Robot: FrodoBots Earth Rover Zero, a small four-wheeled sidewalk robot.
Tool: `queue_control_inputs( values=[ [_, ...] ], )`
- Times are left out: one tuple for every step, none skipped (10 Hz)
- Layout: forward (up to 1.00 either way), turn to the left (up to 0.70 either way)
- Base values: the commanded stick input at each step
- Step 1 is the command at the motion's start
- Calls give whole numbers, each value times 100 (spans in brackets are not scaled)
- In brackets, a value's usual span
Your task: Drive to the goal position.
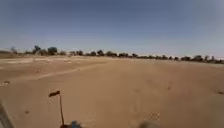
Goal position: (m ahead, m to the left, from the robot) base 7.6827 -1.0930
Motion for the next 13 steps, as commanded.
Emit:
queue_control_inputs(
  values=[
    [70,0],
    [70,0],
    [70,0],
    [70,0],
    [70,0],
    [70,0],
    [70,0],
    [70,0],
    [70,0],
    [70,0],
    [70,0],
    [70,0],
    [70,0]
  ],
)
